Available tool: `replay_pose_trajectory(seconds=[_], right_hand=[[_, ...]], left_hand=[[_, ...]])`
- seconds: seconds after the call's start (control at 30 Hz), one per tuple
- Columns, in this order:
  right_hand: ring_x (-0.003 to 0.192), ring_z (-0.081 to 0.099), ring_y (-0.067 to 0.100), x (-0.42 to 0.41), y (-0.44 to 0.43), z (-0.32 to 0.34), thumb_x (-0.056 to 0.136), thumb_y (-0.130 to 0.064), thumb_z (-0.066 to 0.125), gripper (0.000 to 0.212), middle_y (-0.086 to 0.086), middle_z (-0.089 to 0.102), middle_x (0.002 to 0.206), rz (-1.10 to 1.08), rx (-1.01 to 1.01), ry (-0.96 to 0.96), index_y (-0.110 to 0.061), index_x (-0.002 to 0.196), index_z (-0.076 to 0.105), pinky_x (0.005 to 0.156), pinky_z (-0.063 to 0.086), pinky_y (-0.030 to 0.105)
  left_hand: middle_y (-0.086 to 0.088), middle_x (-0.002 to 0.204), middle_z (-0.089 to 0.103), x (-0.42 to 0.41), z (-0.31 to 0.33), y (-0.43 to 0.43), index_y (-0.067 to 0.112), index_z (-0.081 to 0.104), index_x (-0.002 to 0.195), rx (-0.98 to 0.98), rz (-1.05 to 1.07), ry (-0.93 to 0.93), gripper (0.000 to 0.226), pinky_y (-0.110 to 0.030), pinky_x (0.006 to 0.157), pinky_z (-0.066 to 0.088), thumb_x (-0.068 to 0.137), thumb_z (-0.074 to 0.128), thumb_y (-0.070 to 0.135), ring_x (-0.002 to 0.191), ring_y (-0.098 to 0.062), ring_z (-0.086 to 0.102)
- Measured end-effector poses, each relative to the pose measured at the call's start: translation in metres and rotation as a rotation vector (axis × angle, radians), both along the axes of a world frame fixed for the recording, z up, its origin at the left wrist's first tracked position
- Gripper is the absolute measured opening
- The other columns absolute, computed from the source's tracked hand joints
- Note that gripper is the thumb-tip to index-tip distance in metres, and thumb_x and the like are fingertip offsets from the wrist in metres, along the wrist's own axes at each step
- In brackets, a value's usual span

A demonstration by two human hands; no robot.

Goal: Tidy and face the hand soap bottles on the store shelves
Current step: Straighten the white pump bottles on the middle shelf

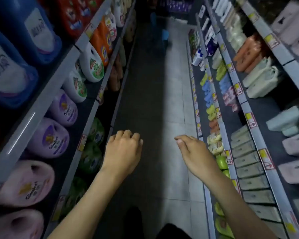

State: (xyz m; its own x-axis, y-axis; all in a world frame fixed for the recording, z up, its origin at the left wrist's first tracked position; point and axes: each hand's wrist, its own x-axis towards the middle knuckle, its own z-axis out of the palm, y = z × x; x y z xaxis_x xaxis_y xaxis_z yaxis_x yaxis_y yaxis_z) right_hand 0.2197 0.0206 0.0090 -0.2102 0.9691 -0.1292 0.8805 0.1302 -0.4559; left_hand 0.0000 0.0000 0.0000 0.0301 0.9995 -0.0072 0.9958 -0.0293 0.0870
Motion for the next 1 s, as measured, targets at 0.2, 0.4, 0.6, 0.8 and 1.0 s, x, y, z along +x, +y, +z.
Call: replay_pose_trajectory(seconds=[0.2, 0.4, 0.6, 0.8, 1.0], right_hand=[[0.101, 0.062, 0.023, 0.019, 0.074, -0.018, 0.099, -0.029, 0.043, 0.027, 0.002, 0.066, 0.112, -0.157, -0.056, 0.071, -0.023, 0.116, 0.063, 0.086, 0.052, 0.044], [0.101, 0.062, 0.021, 0.047, 0.178, -0.039, 0.095, -0.027, 0.050, 0.027, 0.002, 0.066, 0.111, -0.247, -0.076, 0.157, -0.021, 0.119, 0.063, 0.088, 0.052, 0.042], [0.100, 0.064, 0.019, 0.067, 0.313, -0.040, 0.092, -0.022, 0.055, 0.025, 0.001, 0.068, 0.108, -0.283, -0.046, 0.240, -0.021, 0.114, 0.066, 0.089, 0.051, 0.035], [0.104, 0.062, 0.019, 0.056, 0.448, -0.031, 0.096, -0.018, 0.047, 0.026, 0.000, 0.067, 0.113, -0.175, -0.022, 0.217, -0.022, 0.113, 0.066, 0.091, 0.050, 0.031], [0.099, 0.063, 0.019, 0.022, 0.582, -0.033, 0.095, -0.018, 0.047, 0.025, 0.000, 0.066, 0.108, -0.105, -0.019, 0.205, -0.024, 0.111, 0.066, 0.089, 0.051, 0.035]], left_hand=[[-0.007, 0.102, 0.065, 0.006, -0.004, 0.100, 0.015, 0.065, 0.107, -0.020, -0.110, -0.033, 0.035, -0.043, 0.080, 0.048, 0.096, 0.039, 0.035, 0.096, -0.030, 0.059], [-0.006, 0.102, 0.065, 0.032, -0.012, 0.216, 0.017, 0.065, 0.107, -0.013, -0.177, 0.016, 0.034, -0.042, 0.079, 0.048, 0.095, 0.042, 0.038, 0.095, -0.029, 0.059], [-0.001, 0.108, 0.063, 0.055, 0.004, 0.343, 0.022, 0.059, 0.117, -0.088, -0.143, 0.077, 0.035, -0.038, 0.082, 0.048, 0.095, 0.041, 0.043, 0.102, -0.023, 0.058], [-0.001, 0.107, 0.063, 0.041, 0.021, 0.457, 0.022, 0.059, 0.119, -0.059, -0.068, 0.098, 0.035, -0.037, 0.080, 0.048, 0.094, 0.044, 0.042, 0.101, -0.023, 0.058], [-0.004, 0.103, 0.065, 0.004, 0.013, 0.581, 0.019, 0.062, 0.113, -0.045, 0.038, 0.079, 0.033, -0.039, 0.075, 0.048, 0.092, 0.048, 0.040, 0.098, -0.027, 0.060]])
